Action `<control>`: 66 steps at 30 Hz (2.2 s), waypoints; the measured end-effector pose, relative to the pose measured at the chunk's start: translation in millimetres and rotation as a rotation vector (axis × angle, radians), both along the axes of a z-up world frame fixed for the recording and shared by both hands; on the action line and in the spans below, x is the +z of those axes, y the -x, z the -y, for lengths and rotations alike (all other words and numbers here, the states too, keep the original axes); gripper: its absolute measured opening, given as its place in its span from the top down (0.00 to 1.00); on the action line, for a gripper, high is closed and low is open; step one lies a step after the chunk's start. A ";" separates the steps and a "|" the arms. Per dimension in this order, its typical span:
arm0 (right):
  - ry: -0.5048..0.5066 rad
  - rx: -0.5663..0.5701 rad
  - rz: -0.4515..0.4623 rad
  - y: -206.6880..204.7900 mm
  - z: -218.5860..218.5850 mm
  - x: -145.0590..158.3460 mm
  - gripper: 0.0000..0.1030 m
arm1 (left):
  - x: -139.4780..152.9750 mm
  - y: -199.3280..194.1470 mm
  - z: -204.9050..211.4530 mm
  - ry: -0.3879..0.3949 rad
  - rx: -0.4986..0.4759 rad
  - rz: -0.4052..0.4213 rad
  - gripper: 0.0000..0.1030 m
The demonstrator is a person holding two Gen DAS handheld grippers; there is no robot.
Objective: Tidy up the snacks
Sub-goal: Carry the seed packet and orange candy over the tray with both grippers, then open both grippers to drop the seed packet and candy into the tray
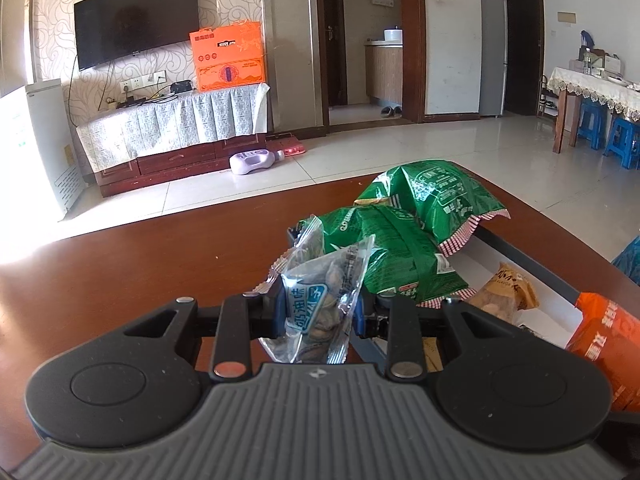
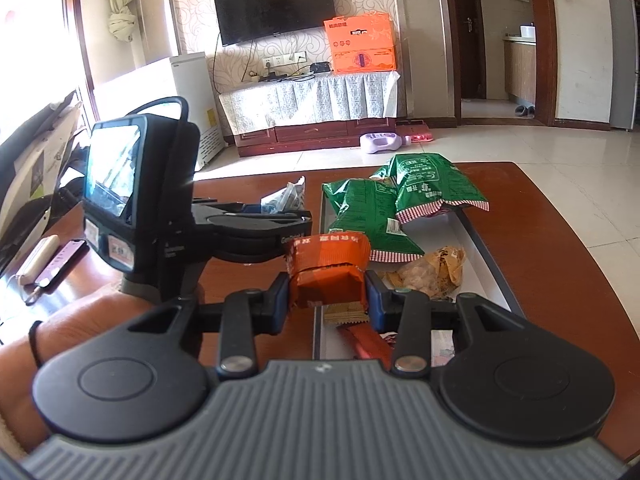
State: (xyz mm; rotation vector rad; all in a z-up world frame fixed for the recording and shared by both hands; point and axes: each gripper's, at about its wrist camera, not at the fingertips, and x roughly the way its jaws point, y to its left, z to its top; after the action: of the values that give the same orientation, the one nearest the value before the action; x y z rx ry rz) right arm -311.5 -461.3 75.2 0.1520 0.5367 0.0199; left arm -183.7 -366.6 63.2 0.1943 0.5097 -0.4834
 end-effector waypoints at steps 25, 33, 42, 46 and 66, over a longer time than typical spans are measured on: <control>0.004 -0.076 -0.003 10.6 29.2 -5.0 0.59 | -6.4 6.0 39.7 0.012 -0.081 -0.003 0.65; 0.006 -0.086 0.000 12.0 31.2 -5.9 0.59 | -8.9 4.0 46.8 0.024 -0.091 -0.009 0.65; 0.008 -0.095 -0.004 14.0 29.3 -7.6 0.59 | -9.9 -0.8 48.7 0.044 -0.114 -0.022 0.65; 0.008 -0.090 -0.014 10.8 27.9 -8.9 0.59 | -11.6 -4.9 53.2 0.042 -0.127 -0.021 0.65; 0.011 -0.064 -0.066 -6.3 18.1 -18.8 0.59 | -26.4 -18.4 59.0 0.017 -0.154 -0.030 0.64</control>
State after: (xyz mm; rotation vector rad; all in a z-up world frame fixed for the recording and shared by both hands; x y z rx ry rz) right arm -305.3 -479.4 56.4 0.1596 0.5973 -0.0502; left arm -165.4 -425.6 36.8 0.2108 0.5223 -0.6414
